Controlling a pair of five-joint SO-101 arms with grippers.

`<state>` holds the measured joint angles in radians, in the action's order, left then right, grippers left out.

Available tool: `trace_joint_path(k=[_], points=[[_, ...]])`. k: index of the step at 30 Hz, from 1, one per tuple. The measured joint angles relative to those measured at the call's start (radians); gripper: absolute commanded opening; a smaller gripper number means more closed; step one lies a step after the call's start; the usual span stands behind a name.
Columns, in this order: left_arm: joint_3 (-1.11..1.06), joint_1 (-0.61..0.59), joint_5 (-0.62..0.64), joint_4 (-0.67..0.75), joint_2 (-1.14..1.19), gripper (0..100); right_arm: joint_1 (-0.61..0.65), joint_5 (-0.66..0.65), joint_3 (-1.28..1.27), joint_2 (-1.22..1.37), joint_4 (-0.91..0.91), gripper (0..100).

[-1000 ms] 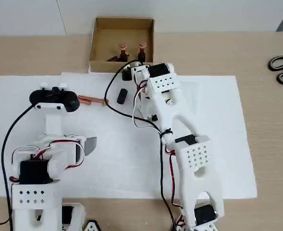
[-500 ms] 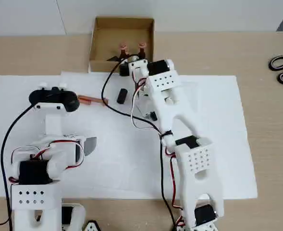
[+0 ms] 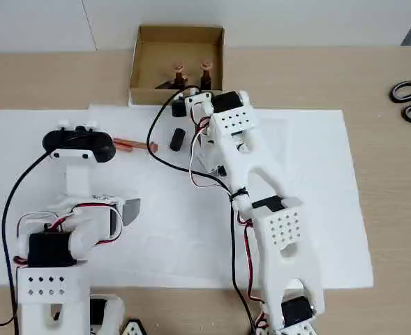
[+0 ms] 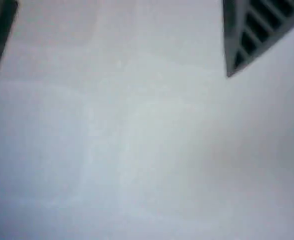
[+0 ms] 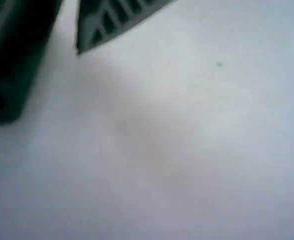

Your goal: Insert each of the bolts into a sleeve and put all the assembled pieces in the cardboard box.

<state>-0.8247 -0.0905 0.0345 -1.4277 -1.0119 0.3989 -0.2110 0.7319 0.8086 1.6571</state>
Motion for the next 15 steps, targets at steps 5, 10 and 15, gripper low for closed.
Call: trace_joint_path(k=[5, 10, 15], points=[[0.000, 0.000, 0.000, 0.000, 0.000, 28, 0.000, -0.020, 0.000, 0.015, -0.002, 14.0], [0.000, 0.000, 0.000, 0.000, 0.000, 28, -0.002, -0.026, 0.005, 0.038, -0.011, 13.9], [0.000, 0.000, 0.000, 0.000, 0.000, 28, -0.012, -0.026, 0.009, 0.046, -0.014, 14.2]])
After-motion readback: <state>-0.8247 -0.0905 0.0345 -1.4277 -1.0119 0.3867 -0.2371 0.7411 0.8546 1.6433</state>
